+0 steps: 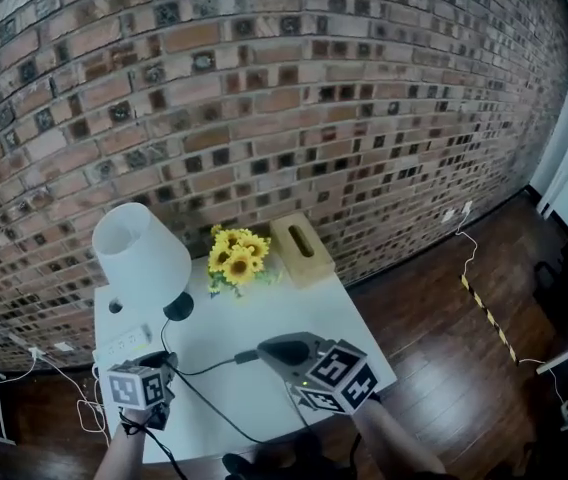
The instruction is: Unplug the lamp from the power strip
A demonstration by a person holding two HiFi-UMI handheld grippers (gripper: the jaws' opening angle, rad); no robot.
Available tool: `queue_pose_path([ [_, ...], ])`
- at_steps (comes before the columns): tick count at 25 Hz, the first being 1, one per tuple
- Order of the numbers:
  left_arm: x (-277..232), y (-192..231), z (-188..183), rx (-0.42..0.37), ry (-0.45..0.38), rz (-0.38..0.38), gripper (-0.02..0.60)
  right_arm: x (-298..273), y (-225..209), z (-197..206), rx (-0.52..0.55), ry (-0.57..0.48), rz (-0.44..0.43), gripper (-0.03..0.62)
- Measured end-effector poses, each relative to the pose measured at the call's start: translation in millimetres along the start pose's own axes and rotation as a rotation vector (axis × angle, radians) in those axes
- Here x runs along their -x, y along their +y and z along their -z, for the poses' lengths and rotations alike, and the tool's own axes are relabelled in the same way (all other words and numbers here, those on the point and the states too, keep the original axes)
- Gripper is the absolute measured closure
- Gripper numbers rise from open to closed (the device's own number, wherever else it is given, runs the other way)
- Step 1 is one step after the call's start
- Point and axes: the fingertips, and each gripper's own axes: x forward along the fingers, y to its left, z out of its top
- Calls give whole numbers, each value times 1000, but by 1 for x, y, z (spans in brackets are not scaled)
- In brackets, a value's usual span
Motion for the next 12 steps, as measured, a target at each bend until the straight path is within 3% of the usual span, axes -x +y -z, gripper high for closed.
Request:
queue_pose_path([
  [6,-22,-36,-11,65,8,-27,486,31,-37,13,-24,-4,-31,592],
  [12,-50,-80,-23,62,23,-15,486,58,-60,26,-21,0,-51,592],
])
